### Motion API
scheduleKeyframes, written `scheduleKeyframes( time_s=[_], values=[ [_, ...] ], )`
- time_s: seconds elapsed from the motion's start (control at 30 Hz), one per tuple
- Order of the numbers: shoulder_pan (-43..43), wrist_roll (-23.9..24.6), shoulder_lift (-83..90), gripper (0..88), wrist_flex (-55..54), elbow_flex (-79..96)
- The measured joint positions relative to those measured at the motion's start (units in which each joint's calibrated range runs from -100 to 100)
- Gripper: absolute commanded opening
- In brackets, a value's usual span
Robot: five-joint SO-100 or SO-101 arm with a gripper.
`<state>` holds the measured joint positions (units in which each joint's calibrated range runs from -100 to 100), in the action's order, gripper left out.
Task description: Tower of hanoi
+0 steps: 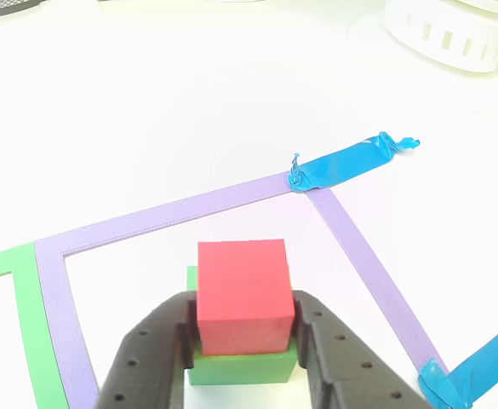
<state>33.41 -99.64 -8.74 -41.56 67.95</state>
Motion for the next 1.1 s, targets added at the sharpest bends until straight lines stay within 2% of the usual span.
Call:
scheduleKeyframes(
  time_s=[0.33,0.5,0.73,0.93,1.1],
  values=[
    [0.0,0.0,1.4,4.6,0.6,0.0],
    [-1.4,0.0,8.3,4.5,8.5,0.0],
    [-3.6,0.0,27.4,4.5,31.1,0.1],
    [-5.3,0.0,45.2,4.5,57.9,-2.4],
    [-8.5,0.0,52.5,4.5,81.3,-13.3]
  ],
)
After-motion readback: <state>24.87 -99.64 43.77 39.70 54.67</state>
